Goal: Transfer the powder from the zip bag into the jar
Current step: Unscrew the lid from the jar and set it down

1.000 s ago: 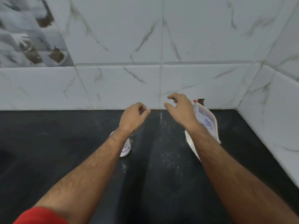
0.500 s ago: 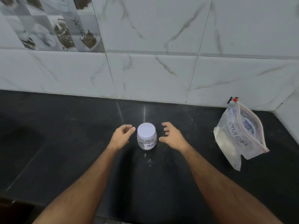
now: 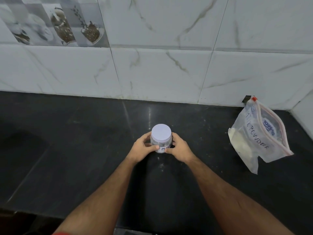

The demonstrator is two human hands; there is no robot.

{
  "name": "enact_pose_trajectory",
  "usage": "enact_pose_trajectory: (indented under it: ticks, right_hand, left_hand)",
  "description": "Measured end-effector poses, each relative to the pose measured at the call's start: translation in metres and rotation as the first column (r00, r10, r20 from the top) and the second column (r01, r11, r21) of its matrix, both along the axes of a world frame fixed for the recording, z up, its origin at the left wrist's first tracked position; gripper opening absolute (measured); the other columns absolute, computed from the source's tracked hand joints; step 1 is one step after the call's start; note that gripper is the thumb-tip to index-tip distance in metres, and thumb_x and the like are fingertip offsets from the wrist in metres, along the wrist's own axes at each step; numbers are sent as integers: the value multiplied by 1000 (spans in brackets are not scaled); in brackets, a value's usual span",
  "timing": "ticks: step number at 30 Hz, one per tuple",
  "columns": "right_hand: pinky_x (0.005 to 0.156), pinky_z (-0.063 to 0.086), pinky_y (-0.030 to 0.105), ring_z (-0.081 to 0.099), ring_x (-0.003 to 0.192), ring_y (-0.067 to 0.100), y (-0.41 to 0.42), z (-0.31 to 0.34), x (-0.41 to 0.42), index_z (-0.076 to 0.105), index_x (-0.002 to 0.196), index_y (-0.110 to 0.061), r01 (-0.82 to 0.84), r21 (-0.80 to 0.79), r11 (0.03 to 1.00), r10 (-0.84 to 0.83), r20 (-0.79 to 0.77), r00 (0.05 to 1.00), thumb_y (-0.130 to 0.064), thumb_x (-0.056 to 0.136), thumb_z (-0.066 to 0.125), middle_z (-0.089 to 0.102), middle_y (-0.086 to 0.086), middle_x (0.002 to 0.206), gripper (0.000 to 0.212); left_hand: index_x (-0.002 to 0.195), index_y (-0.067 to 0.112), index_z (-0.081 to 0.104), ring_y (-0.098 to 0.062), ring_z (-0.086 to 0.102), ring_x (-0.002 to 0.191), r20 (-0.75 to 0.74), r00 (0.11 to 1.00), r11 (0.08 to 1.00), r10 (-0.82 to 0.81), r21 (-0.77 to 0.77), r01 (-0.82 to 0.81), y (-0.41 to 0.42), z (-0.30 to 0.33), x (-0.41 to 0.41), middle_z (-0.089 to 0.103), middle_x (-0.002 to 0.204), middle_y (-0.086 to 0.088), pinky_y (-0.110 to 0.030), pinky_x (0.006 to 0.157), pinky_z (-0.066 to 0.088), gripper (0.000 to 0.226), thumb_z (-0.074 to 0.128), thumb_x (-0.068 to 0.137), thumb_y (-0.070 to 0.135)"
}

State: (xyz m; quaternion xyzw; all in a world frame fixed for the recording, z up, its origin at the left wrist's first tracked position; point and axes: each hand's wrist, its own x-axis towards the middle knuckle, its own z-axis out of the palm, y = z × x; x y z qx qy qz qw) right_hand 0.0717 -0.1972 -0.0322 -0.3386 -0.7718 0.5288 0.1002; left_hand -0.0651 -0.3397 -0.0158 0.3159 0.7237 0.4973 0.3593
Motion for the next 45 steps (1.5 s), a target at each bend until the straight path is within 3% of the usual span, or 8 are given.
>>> enact_pose_trajectory:
  ticks: [3, 13, 18, 22, 25, 28, 36, 45]
  right_hand:
    - [104, 50, 40, 59, 122, 18, 7, 9, 10, 46, 142, -20, 11, -30, 999, -13, -55, 998, -3, 75, 83, 61, 0, 135, 78]
    - [86, 54, 24, 62, 108, 8, 38, 70, 69, 39, 136, -31, 75, 45, 996, -61, -241, 969, -42, 59, 88, 59, -14, 120, 92]
    - [79, 54, 21, 64, 106, 13, 38, 83, 97, 46, 132, -23, 94, -63, 994, -108, -284, 953, -42, 58, 83, 62, -1, 118, 85]
    - [95, 55, 42, 60, 118, 28, 32, 86, 120, 45, 137, -19, -40, -344, 938, -84, -336, 938, -44, 63, 82, 60, 11, 127, 86]
    - [88, 54, 49, 59, 118, 33, 29, 92, 130, 44, 143, -16, -189, -495, 848, -60, -445, 894, -45, 70, 82, 56, 19, 132, 87]
    - [84, 56, 48, 63, 116, 32, 28, 95, 135, 48, 140, -20, -190, -558, 808, -105, -454, 885, -51, 66, 85, 60, 15, 132, 88]
    - [72, 57, 40, 65, 108, 32, 22, 100, 138, 52, 135, -17, -81, -543, 836, -148, -365, 919, -49, 64, 84, 63, 17, 125, 84]
    - [77, 62, 46, 64, 110, 30, 12, 107, 131, 54, 129, -26, 74, -422, 904, -229, -329, 916, -38, 68, 79, 64, 6, 120, 66]
  left_hand:
    - [133, 33, 54, -1, 65, 103, -30, 999, 1000, 8, 26, -8, 7, 8, 3, 66, 116, 21, -19, 78, 52, 62, 82, 79, 23]
    - [105, 27, 62, -10, 74, 84, -63, 988, 987, -140, 70, 144, 64, 61, 45, 76, 93, 5, -27, 65, 56, 49, 63, 74, 66]
    - [114, 15, 62, -15, 72, 98, -57, 992, 984, -111, 133, 117, 86, 89, 56, 74, 106, 3, -36, 82, 52, 40, 45, 100, 48]
    - [131, 21, 58, -14, 63, 118, -58, 951, 931, -303, 197, 308, 103, 126, 67, 66, 126, 1, -33, 101, 50, 38, 48, 100, 42]
    - [126, 19, 64, -10, 67, 111, -39, 885, 871, -463, 162, 463, 114, 142, 85, 70, 122, 4, -24, 95, 53, 36, 56, 97, 39]
    - [120, 12, 69, -9, 70, 97, -1, 907, 896, -421, 158, 416, 124, 147, 99, 74, 106, 5, -25, 88, 55, 30, 65, 94, 27]
    - [115, 12, 70, -20, 70, 98, 17, 933, 920, -360, 174, 351, 125, 140, 112, 73, 114, -13, -37, 94, 55, 32, 69, 85, 23]
    - [100, 19, 68, -15, 71, 86, 55, 948, 928, -313, 230, 293, 119, 139, 110, 76, 100, 0, -32, 79, 58, 23, 70, 78, 25]
